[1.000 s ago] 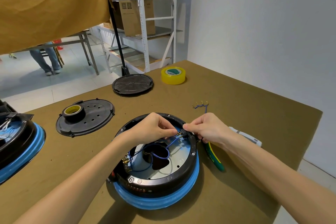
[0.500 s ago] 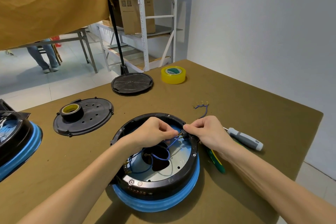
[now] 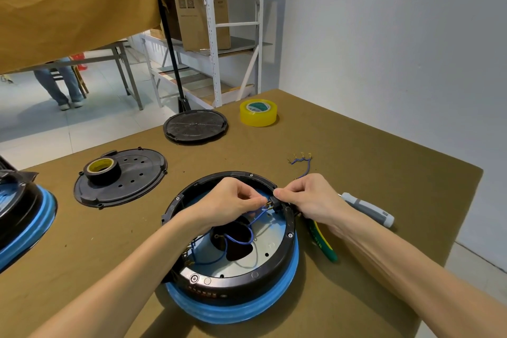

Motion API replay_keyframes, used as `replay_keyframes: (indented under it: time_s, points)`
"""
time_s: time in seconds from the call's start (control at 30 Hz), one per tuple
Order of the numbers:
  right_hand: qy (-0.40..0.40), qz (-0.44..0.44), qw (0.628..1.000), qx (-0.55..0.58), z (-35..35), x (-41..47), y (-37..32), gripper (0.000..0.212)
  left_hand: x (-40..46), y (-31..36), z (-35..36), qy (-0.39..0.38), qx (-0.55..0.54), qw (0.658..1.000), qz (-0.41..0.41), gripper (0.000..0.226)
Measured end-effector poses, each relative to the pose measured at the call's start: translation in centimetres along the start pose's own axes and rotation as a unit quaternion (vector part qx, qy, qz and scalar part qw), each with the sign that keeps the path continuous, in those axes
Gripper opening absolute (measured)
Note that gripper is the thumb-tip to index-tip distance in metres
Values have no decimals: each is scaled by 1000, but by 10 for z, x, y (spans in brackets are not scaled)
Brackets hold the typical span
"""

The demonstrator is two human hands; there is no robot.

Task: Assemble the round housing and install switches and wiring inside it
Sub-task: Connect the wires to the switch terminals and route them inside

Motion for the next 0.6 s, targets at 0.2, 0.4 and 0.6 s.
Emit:
replay_keyframes:
  time_s: [0.2,0.4,0.6]
  points:
    - [46,-57,996,-55,3,-5,-3,29,-7,3,0,22,-1,1000,15,22]
    - [25,-39,999,7,3,-7,0,30,-6,5,3,33,-1,999,13,24]
    - [16,-18,1000,12,3,-7,-1,29,-10,6,2,24,8,999,26,25]
Point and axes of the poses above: each hand's wrist, its own x-axis towards the middle knuckle, its own z-axis out of the palm, y = z × x, the point moved 2 cm from there along x, towards the middle knuckle, and after that the axes turned 7 degrees about -x, right-handed, at the moved point
